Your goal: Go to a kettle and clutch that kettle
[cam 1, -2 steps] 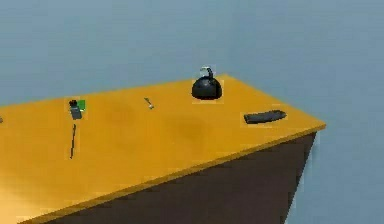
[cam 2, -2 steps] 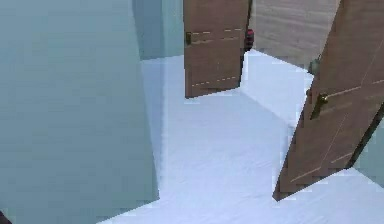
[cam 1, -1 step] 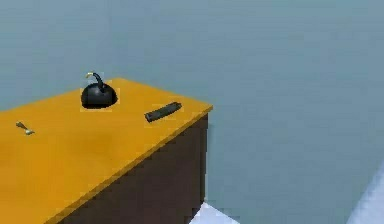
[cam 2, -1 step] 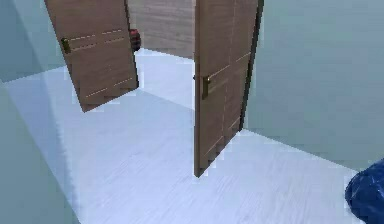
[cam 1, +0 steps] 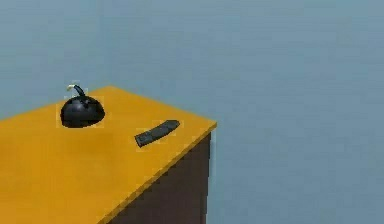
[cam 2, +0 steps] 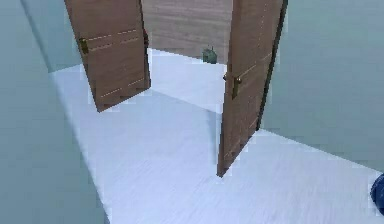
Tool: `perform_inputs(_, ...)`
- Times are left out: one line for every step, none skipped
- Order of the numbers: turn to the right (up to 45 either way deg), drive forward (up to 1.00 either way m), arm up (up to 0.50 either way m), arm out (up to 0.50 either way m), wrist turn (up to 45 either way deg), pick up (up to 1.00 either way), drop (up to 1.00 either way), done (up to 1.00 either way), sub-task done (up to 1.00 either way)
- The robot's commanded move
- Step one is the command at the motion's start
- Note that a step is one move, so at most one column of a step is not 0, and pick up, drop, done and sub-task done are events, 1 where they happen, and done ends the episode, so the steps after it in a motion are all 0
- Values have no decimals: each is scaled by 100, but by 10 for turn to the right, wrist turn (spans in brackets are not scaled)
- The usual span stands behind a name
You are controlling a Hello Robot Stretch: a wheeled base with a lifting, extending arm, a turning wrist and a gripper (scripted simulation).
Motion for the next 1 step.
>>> perform_inputs(240,0,0,0,0,0,0,0,0)
